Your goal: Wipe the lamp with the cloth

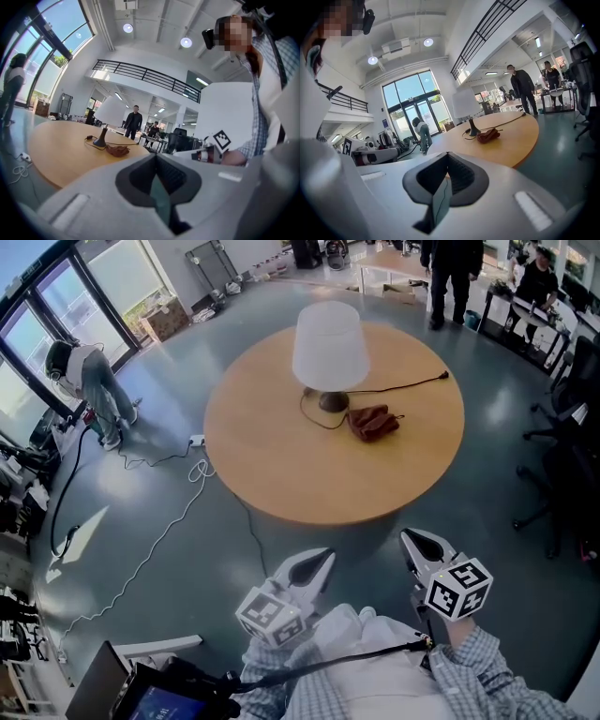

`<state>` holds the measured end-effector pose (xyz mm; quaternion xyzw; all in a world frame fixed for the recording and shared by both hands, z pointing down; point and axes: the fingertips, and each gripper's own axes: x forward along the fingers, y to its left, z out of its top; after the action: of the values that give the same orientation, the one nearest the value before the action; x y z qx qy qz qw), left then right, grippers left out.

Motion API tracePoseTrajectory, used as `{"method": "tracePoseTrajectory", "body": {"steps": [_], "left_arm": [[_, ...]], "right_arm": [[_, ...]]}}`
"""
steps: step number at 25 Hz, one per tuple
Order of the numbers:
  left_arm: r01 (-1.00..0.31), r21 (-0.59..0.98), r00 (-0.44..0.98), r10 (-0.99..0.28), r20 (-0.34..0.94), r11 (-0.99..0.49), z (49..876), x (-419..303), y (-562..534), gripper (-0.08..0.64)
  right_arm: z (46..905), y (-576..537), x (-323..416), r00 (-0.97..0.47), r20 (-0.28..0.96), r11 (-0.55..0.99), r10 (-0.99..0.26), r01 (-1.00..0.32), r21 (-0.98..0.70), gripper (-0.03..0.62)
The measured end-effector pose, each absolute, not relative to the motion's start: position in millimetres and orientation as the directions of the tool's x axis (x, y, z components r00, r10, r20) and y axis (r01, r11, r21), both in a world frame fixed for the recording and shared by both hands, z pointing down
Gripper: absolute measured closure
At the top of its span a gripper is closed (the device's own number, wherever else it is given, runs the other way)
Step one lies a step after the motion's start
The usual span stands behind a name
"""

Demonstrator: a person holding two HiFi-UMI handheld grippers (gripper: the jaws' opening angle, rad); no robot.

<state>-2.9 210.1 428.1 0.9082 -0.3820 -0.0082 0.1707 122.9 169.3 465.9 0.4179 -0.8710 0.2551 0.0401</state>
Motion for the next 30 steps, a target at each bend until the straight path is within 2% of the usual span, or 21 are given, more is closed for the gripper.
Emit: {"method": "tracePoseTrajectory", "body": {"steps": [5,11,30], "left_arm": [[-0.693,0.313,0.711,-0.689,0.145,-0.649,445,-4,206,0.555],[-0.69,0.323,0.708,-0.697,0.116,-0.647,447,-10,165,0.557],[-0.614,0.394,0.768,-0.633,0.097,-0.684,452,-47,12,0.555]], "right_arm": [[479,162,135,-0.623,0.305,0.476,-0.72,-0.763,-0.437,0.589],[483,133,134,-0.605,0.319,0.462,-0.729,-0.78,-0.423,0.589],[473,-16,93,-0.538,0.355,0.412,-0.765,-0.832,-0.372,0.589]]}}
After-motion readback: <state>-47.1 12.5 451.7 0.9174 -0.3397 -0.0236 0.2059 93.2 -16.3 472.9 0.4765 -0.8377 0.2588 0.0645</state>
